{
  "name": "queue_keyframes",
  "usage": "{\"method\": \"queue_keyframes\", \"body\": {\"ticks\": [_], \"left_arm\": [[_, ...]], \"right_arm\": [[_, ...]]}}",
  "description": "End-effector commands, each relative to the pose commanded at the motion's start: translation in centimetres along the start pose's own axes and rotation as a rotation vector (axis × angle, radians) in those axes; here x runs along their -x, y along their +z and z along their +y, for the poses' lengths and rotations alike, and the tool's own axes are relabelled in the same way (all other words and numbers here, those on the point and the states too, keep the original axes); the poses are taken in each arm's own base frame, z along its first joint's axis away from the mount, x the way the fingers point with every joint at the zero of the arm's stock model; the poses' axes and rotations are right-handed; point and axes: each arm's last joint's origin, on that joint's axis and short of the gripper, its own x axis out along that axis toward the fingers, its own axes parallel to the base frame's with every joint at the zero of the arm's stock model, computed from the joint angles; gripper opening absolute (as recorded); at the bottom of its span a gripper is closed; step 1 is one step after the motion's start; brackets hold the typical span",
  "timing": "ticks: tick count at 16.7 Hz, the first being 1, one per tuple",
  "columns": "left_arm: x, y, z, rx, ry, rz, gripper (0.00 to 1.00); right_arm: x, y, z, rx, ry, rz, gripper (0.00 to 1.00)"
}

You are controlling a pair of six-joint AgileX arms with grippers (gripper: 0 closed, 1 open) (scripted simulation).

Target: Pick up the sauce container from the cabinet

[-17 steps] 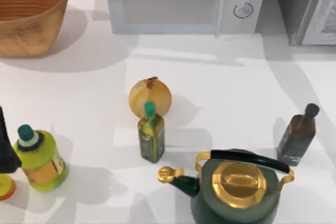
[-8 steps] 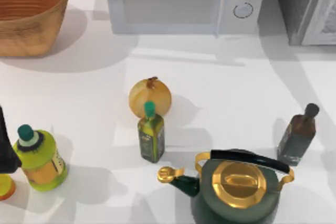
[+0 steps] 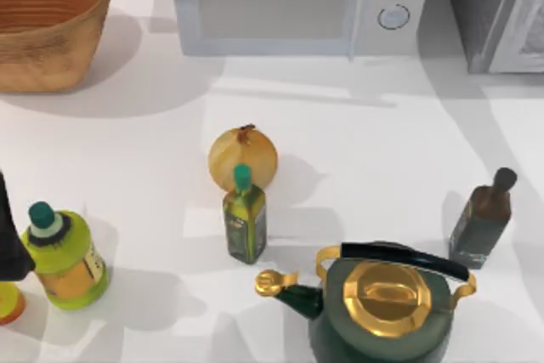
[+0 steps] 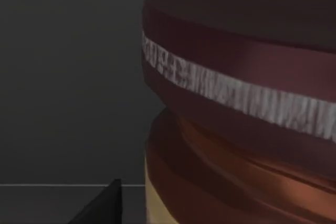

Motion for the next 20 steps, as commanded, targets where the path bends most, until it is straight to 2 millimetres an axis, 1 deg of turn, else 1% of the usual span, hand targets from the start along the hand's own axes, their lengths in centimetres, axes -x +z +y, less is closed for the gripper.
{"method": "queue_keyframes", "body": {"ticks": [12, 13, 20], "left_arm": [[0.0, 0.0, 0.0, 0.0, 0.0, 0.0, 1.0], [0.0, 0.0, 0.0, 0.0, 0.0, 0.0, 1.0], [0.0, 0.0, 0.0, 0.0, 0.0, 0.0, 1.0]], "right_arm": [[0.0, 0.0, 0.0, 0.0, 0.0, 0.0, 0.02], [0.0, 0.0, 0.0, 0.0, 0.0, 0.0, 0.0], [0.0, 0.0, 0.0, 0.0, 0.0, 0.0, 0.0]]}}
